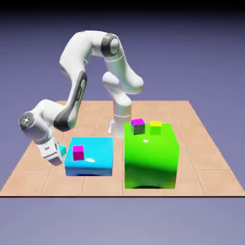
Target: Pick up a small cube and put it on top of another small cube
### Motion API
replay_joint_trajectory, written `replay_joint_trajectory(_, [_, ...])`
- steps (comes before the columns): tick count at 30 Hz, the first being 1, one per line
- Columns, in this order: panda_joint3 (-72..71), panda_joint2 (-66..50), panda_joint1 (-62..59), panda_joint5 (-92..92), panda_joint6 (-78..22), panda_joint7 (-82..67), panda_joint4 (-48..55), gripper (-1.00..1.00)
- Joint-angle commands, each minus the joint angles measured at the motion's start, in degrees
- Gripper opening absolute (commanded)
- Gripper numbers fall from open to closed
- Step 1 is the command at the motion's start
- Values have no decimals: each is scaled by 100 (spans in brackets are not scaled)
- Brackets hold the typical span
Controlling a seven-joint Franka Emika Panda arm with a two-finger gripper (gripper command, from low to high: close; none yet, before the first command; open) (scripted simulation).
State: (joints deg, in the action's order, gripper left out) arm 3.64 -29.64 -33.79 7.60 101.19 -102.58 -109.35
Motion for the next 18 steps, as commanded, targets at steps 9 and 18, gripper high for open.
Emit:
replay_joint_trajectory(9, [56,-963,-533,118,-1126,-2243,799,0])
replay_joint_trajectory(18, [108,-1849,-1023,226,-2161,-4304,1533,0])
